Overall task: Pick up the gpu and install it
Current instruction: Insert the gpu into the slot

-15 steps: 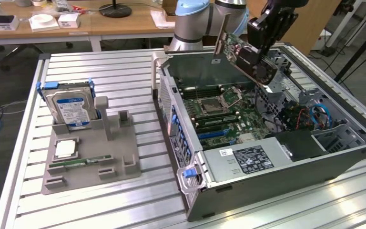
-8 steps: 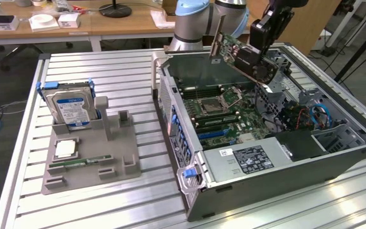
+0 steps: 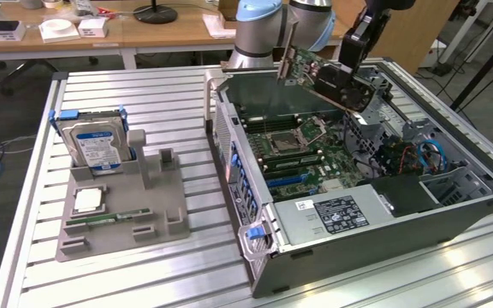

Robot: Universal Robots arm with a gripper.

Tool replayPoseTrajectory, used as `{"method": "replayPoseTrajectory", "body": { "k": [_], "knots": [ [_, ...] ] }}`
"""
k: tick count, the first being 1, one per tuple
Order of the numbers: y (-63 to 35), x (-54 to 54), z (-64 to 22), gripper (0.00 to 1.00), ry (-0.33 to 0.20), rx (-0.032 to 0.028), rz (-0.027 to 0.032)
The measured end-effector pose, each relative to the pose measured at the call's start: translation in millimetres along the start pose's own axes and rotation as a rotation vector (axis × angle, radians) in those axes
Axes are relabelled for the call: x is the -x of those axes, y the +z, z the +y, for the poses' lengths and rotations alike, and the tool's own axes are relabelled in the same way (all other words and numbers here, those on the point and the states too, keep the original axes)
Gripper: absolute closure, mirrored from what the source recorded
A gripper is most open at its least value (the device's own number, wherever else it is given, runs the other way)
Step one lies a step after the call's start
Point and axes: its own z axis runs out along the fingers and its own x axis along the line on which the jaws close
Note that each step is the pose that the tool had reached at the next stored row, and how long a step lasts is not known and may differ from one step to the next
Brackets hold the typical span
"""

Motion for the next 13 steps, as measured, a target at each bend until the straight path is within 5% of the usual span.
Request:
{"method": "replayPoseTrajectory", "body": {
  "k": [13],
  "knots": [
    [0.0,0.0,0.0,0.74,-0.226,0.0042,0.0121]
  ]
}}
